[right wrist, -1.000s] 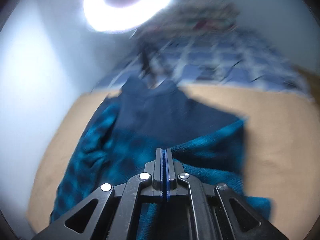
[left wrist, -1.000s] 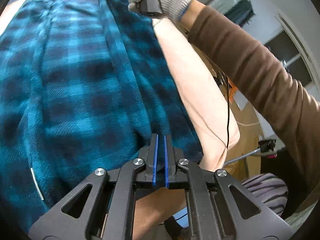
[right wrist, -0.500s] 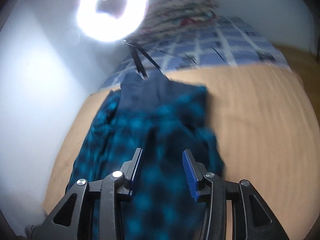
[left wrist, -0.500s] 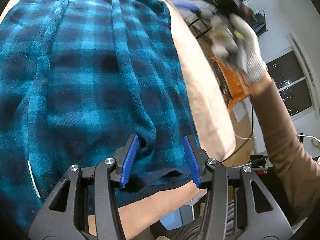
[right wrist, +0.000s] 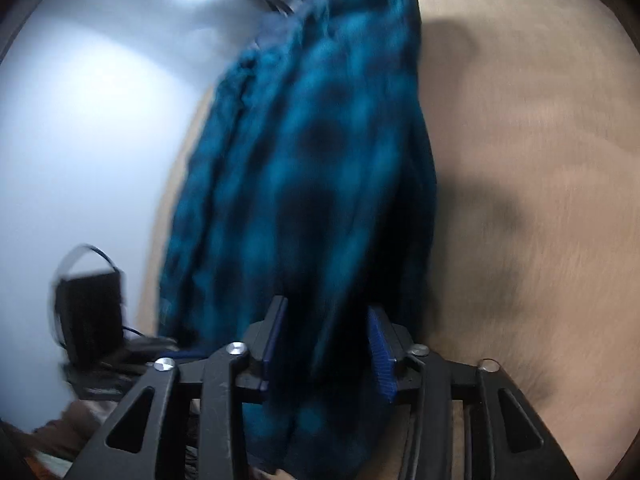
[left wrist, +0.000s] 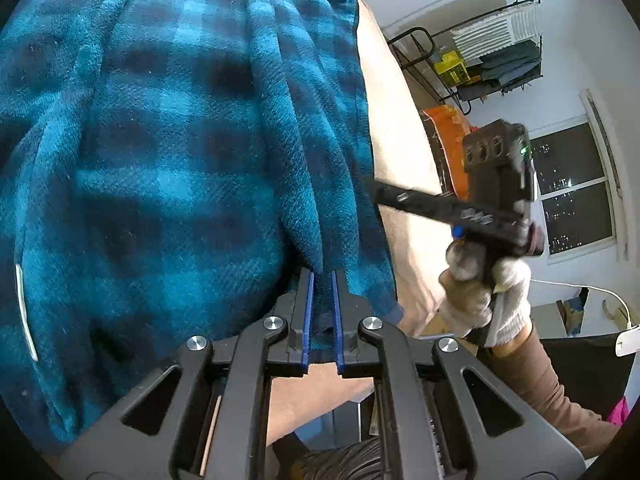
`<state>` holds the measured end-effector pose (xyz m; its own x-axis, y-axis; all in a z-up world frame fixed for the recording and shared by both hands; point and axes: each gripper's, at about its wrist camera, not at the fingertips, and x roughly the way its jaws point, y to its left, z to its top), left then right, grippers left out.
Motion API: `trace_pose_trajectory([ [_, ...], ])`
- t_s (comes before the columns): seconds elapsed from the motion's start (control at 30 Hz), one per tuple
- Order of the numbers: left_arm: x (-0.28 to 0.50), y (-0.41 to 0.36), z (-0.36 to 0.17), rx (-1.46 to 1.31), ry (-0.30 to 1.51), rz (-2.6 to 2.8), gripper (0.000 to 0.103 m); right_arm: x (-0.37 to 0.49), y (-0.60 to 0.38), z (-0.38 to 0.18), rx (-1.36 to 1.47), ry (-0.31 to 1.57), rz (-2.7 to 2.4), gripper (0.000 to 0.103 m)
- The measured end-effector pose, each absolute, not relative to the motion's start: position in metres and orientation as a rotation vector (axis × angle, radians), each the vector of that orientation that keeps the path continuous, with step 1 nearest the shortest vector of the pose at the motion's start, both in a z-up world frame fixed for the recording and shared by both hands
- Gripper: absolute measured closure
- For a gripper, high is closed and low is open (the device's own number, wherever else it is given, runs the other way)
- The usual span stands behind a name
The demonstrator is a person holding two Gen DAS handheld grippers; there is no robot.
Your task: Fold large clothes
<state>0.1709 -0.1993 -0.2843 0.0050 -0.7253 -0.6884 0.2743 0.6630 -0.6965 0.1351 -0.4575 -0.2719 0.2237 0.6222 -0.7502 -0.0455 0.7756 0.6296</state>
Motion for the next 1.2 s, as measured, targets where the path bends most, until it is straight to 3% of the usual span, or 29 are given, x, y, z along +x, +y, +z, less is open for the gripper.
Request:
trace_pose_trajectory([
  [0.03, 0.168, -0.200, -0.282, -0.433, 1.352, -0.829, 0.098, 0.133, -0.458, -0.271, 0.545, 1.269, 0.483, 0.100],
  [0.1, 0.165, -0.200, -0.277, -0.457, 1.343, -0.843, 0.098, 0.129, -0.463, -0.262, 0.564, 1.231, 0.474, 0.103],
  [0.23, 0.159, -0.205, -0.273, -0.413, 1.325, -0.850, 0.098, 0.116, -0.482, -0.226, 0.529, 1.132, 0.438, 0.103],
  [0.43, 0.157, -0.210, -0.290, -0.282, 1.343, -0.787, 0.099, 0.112, -0.477, -0.242, 0.450, 1.184, 0.350, 0.102],
  [0.53, 0.153, -0.204, -0.278, -0.277, 1.325, -0.792, 0.098, 0.109, -0.478, -0.247, 0.511, 1.204, 0.363, 0.089],
  [0.57, 0.151, -0.202, -0.271, -0.272, 1.307, -0.797, 0.098, 0.104, -0.482, -0.246, 0.517, 1.189, 0.374, 0.074],
  [0.6, 0.149, -0.201, -0.265, -0.261, 1.288, -0.799, 0.098, 0.098, -0.484, -0.243, 0.516, 1.175, 0.381, 0.068],
  [0.73, 0.129, -0.202, -0.230, -0.136, 1.141, -0.787, 0.098, 0.075, -0.492, -0.237, 0.545, 1.131, 0.413, 0.066],
  [0.8, 0.119, -0.216, -0.218, -0.082, 1.076, -0.815, 0.098, 0.068, -0.496, -0.243, 0.564, 1.126, 0.409, 0.054],
  [0.93, 0.117, -0.240, -0.218, -0.028, 1.043, -0.830, 0.091, 0.059, -0.497, -0.267, 0.653, 1.158, 0.406, 0.051],
  [1.03, 0.131, -0.254, -0.241, -0.039, 1.087, -0.800, 0.091, 0.050, -0.490, -0.282, 0.710, 1.170, 0.456, 0.055],
  [1.1, 0.136, -0.257, -0.264, -0.043, 1.146, -0.794, 0.091, 0.047, -0.485, -0.289, 0.743, 1.186, 0.486, 0.094],
  [1.2, 0.136, -0.259, -0.290, -0.043, 1.178, -0.778, 0.090, 0.041, -0.487, -0.285, 0.784, 1.172, 0.500, 0.099],
])
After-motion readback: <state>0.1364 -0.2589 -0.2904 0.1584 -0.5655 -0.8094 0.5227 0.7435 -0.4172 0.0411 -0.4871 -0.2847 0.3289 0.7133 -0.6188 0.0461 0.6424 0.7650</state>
